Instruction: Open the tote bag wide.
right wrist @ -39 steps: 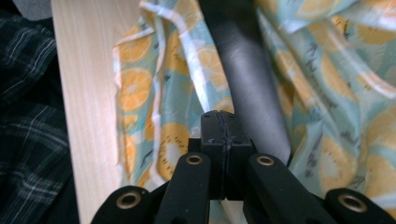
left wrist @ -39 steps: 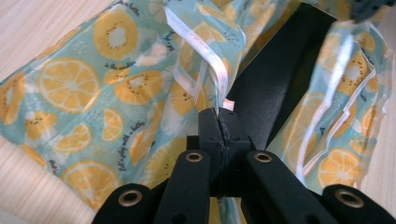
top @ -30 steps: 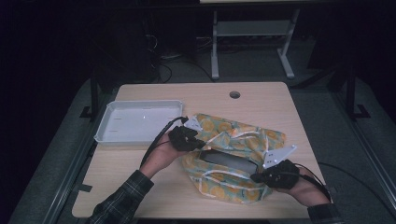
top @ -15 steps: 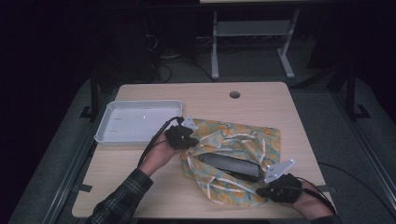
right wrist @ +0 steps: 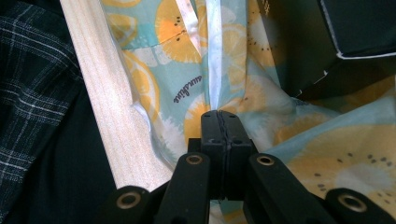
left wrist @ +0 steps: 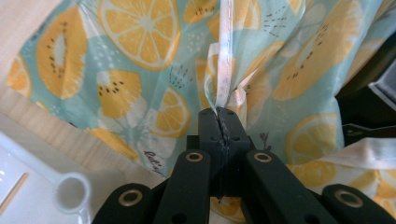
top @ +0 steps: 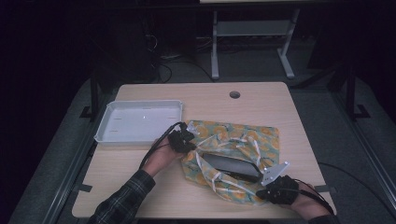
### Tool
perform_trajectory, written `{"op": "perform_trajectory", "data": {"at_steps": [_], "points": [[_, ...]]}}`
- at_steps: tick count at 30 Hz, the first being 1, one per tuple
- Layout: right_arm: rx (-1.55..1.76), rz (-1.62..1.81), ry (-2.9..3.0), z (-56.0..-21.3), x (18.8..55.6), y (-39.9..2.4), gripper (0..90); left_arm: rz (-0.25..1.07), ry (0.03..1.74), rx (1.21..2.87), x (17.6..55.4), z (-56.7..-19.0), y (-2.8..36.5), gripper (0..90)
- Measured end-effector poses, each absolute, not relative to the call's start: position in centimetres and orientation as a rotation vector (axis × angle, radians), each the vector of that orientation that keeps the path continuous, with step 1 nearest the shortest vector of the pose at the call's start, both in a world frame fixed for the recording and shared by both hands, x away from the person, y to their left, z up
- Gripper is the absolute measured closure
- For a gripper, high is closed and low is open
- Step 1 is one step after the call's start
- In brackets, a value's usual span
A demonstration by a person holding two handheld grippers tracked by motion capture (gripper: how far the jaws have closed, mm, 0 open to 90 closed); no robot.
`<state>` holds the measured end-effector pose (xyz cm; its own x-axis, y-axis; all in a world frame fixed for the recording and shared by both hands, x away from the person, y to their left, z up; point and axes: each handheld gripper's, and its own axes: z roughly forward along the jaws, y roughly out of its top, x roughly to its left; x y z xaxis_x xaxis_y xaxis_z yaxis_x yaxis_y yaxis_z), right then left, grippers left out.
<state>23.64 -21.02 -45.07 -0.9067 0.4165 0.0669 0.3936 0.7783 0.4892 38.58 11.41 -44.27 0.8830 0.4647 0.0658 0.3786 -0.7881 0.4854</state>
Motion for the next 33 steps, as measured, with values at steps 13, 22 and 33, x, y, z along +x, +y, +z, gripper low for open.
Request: {"op": "perform_trajectory", "data": {"at_steps": [13,22,33], "points": [[0.66,0.786,2.919,-45.1,23.7,-21.0,89.0,0.229,0.639,2.526,38.7,-43.6,12.2,67.0],[0.66,0.782,2.922,-45.1,23.7,-20.9,89.0,0.18,0.619,2.39,38.1,-39.6,13.4,58.0],[0.661,0.782,2.922,-45.1,23.7,-20.9,89.0,0.136,0.495,2.331,34.8,-36.2,12.6,67.7]]}}
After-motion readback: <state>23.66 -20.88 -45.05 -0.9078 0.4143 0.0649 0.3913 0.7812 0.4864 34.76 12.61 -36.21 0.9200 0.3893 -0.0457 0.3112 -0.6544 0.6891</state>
